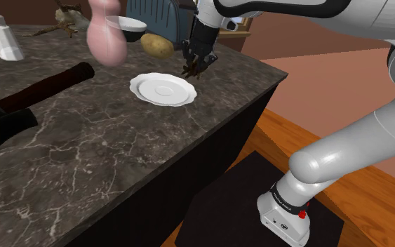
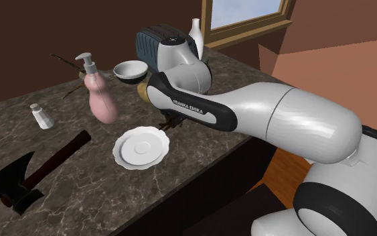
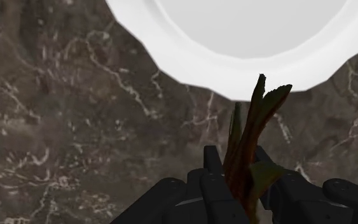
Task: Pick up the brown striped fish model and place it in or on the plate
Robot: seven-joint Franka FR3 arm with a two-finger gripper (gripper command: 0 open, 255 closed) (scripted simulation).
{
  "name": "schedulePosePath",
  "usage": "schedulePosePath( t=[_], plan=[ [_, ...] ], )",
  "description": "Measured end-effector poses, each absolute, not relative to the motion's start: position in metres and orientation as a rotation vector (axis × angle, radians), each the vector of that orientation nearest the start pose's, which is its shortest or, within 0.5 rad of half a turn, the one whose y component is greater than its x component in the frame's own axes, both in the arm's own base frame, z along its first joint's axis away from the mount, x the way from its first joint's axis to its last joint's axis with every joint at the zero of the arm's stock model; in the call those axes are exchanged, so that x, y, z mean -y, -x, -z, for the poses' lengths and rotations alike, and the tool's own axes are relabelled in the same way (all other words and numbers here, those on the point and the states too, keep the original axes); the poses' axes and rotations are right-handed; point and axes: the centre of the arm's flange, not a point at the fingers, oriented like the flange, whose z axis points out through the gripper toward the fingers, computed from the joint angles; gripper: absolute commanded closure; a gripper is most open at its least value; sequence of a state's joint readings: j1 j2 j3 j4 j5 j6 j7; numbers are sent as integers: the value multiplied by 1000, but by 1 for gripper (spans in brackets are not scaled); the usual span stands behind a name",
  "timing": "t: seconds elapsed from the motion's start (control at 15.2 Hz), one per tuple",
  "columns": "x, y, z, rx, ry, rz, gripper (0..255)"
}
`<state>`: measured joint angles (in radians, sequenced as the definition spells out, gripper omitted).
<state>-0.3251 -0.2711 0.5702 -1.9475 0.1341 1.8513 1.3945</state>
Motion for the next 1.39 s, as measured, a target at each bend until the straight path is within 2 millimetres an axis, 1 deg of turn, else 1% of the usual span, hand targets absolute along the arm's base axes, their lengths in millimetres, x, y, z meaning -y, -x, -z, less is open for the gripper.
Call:
schedulePosePath(
  t=[0.53,0.86,1.06,1.39],
  plan=[
    [-160,-478,-589,-1702,2530,157,255],
    [-161,-478,-612,-1703,2529,157,255],
    [-160,-478,-630,-1703,2529,157,255],
    [-161,-479,-655,-1703,2529,157,255]
  ],
)
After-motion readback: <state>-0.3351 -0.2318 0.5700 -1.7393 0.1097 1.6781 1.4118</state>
